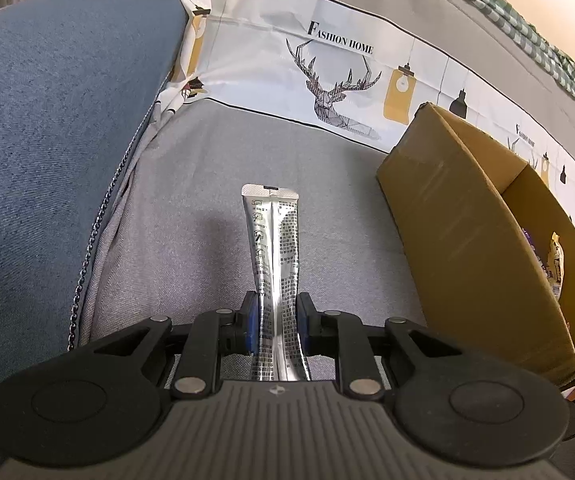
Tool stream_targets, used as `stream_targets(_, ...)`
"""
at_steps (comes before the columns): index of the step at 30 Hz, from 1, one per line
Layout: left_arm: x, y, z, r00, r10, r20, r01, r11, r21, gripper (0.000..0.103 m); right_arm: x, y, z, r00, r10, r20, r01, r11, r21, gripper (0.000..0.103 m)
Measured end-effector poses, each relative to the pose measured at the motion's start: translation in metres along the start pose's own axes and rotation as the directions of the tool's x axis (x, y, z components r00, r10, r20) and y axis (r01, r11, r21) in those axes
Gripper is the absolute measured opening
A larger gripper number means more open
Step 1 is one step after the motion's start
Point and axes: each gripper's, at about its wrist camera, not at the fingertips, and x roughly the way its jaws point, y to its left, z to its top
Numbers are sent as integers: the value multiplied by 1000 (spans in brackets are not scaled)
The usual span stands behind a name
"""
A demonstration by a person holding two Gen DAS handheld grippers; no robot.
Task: Organize snacks
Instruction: 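Lift the silver stick with left tool while right tool lifts the candy, then carry both snacks over the box and open both tools to drop them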
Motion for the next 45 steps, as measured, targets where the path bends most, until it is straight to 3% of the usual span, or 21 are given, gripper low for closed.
stream_targets(4, 3, 2, 2, 1000, 3, -6, -3, 1000, -8, 22, 3, 4, 4, 1000, 12, 16, -12, 1000, -14, 64)
stream_targets(6, 5, 2, 3, 1000, 5, -8, -5, 1000, -11, 22, 9, 7, 3, 1000, 16, -14, -16, 999, -34, 36)
stream_targets(8, 6, 2, 3, 1000, 7, -9, -7, 1000, -13, 22, 11, 11, 1, 1000, -9, -17, 7, 997, -75, 20)
stream_targets(12, 7, 2, 4, 1000, 11, -8, -11, 1000, -10, 22, 8, 18, 1, 1000, -16, 2, 16, 991, -129, 18)
stream_targets(16, 2, 1, 3, 1000, 14, 15, -14, 1000, -2, 22, -8, 5, 12, 995, -43, 90, 45, 999, -30, 17)
stream_targets(19, -2, 1, 2, 999, 17, 30, -17, 1000, 5, 21, -28, -5, 22, 983, -31, 178, 24, 999, 37, 17)
stream_targets(24, -12, -4, -1, 997, 9, 82, -11, 1000, 27, 21, -53, -6, 30, 961, 6, 278, -20, 999, 49, 17)
stream_targets(31, -33, -19, 2, 989, 8, 145, -14, 999, 41, 21, -75, -15, 34, 935, 40, 352, -63, 997, 53, 17)
stream_targets(45, -62, -108, 10, 969, -67, 236, 34, 989, 142, 21, -112, -66, 45, 888, -8, 459, -84, 980, 179, 17)
